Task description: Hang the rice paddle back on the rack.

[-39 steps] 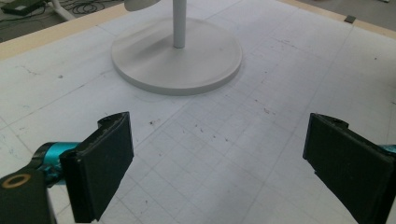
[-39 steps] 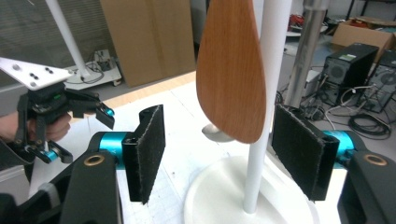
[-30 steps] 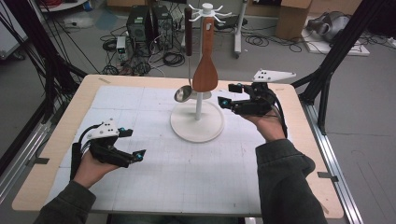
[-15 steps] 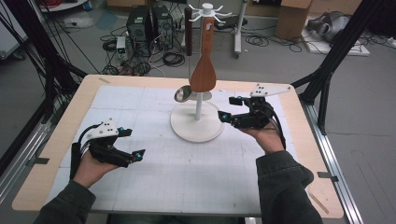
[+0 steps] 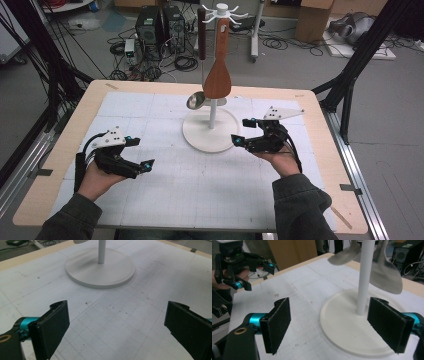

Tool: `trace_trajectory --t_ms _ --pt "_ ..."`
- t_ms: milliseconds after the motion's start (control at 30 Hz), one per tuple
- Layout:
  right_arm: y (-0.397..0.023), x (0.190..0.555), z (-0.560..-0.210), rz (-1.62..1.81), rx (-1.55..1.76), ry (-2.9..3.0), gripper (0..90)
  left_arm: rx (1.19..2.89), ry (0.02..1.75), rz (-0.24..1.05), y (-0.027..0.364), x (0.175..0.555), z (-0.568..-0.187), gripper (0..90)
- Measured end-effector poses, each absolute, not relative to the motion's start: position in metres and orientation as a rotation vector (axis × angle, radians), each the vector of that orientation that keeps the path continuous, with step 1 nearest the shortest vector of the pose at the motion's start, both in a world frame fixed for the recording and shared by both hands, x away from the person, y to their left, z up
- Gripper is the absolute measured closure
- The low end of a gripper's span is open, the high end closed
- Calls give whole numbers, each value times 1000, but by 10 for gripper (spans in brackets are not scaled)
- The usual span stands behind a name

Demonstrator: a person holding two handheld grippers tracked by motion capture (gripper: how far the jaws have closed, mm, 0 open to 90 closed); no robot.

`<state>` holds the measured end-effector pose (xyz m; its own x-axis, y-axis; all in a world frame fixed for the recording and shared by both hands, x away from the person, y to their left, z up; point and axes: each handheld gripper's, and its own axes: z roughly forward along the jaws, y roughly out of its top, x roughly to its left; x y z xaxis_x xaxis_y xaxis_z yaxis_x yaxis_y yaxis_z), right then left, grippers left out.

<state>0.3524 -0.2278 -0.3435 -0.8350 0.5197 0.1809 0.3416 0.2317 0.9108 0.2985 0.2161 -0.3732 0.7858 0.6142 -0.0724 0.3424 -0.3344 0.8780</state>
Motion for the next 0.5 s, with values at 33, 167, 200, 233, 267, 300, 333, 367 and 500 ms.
trace_trajectory --t_ms 33,167,200,233,267,300,333,367,500 --pt "-227 352 -345 1647 836 2350 156 1952 720 337 216 299 -373 66" --pt "-225 350 -349 1617 841 2355 140 1950 720 334 217 298 -373 66" --pt "-225 349 -350 1606 836 2352 139 1951 720 334 217 298 -373 66" --pt "-225 348 -351 1599 834 2355 135 1943 727 334 217 298 -373 65" --pt "-225 347 -353 1593 837 2354 120 1950 722 337 217 299 -373 66" --pt "-225 346 -355 1577 845 2353 100 1948 724 335 217 299 -373 66" --pt "-226 345 -356 1563 841 2350 100 1947 725 333 217 299 -374 66" --pt "-227 344 -358 1555 843 2351 100 1951 726 338 218 299 -374 65" --pt "-229 339 -362 1522 850 2346 68 1947 733 336 220 300 -375 61"
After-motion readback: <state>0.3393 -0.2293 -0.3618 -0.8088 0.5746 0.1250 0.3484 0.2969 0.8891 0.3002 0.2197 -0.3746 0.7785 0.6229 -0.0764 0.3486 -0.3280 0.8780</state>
